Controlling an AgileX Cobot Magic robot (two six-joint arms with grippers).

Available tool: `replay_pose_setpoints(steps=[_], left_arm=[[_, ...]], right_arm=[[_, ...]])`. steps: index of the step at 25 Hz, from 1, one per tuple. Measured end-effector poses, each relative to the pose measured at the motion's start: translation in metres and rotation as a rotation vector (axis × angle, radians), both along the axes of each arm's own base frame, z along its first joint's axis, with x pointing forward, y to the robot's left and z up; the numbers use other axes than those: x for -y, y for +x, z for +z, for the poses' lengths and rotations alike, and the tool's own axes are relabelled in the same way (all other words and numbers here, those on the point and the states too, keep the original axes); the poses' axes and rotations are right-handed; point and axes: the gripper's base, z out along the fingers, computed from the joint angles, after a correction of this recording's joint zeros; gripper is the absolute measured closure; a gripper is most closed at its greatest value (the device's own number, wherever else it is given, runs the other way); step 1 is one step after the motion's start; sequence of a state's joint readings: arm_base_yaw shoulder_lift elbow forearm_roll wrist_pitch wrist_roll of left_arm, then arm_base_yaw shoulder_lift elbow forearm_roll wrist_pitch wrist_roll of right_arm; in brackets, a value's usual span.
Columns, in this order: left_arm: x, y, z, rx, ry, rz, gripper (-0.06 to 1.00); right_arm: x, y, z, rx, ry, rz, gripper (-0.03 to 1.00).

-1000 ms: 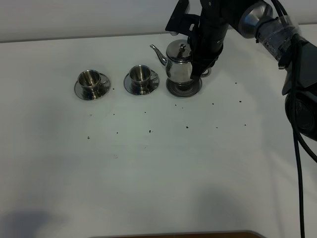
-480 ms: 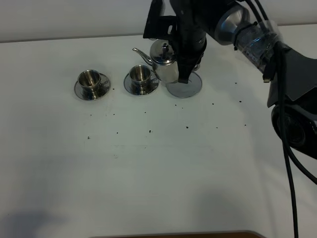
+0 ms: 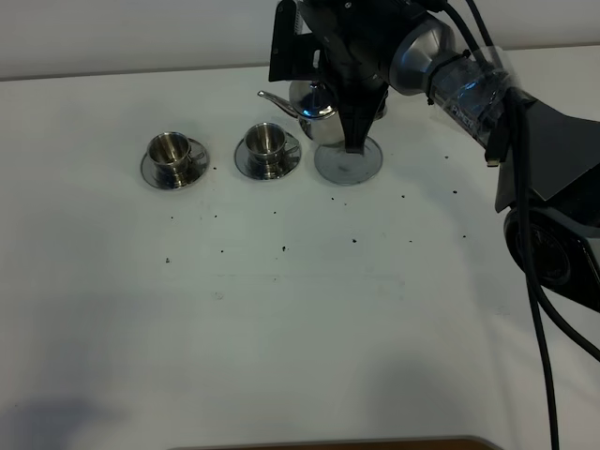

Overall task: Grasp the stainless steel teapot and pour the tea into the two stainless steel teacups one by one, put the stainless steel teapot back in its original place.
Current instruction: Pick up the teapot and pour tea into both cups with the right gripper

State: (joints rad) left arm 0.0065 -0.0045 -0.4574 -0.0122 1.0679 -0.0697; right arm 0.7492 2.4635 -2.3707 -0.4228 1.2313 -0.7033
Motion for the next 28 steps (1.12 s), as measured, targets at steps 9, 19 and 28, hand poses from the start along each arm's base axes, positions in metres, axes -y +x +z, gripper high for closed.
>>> replay_pose_setpoints(steps=[9, 19, 28], left_arm=[[0.0, 0.0, 0.0, 0.0, 0.0, 0.0, 0.56], [0.0, 0.0, 0.0, 0.0, 0.0, 0.0, 0.56], [0.0, 0.0, 0.0, 0.0, -0.001, 0.001, 0.56]], right_arm=[[-0.002, -0.002, 0.002, 0.035, -0.032, 0.006, 0.78], [-0.006, -0.013, 0.003, 0.025, -0.045, 0.013, 0.78], [0.002, -0.024, 0.005, 0.019, -0.107, 0.014, 0.78]])
